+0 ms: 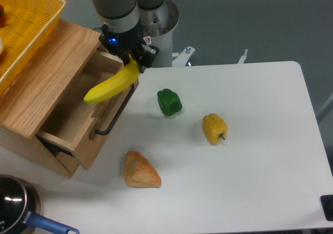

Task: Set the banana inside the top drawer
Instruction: 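Move the banana over the open drawer and lower it inside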

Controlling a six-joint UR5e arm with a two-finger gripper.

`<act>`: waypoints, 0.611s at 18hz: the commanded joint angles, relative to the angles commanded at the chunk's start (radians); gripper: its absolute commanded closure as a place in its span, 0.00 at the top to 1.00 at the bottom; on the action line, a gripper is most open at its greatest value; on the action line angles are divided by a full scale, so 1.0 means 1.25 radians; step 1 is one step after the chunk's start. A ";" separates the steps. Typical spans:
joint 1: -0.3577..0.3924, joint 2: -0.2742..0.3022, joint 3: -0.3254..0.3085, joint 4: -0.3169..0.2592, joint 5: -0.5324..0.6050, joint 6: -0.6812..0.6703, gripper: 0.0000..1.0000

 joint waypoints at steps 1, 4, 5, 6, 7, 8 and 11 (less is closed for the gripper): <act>-0.005 0.001 -0.001 0.000 0.000 0.000 0.14; -0.021 0.001 -0.002 -0.002 -0.005 -0.015 0.14; -0.026 0.001 -0.002 -0.002 -0.005 -0.018 0.14; -0.029 0.000 -0.004 -0.002 -0.005 -0.018 0.14; -0.030 0.000 -0.006 -0.002 -0.005 -0.021 0.14; -0.031 -0.001 -0.010 -0.002 -0.005 -0.022 0.14; -0.032 -0.001 -0.021 -0.002 -0.005 -0.022 0.14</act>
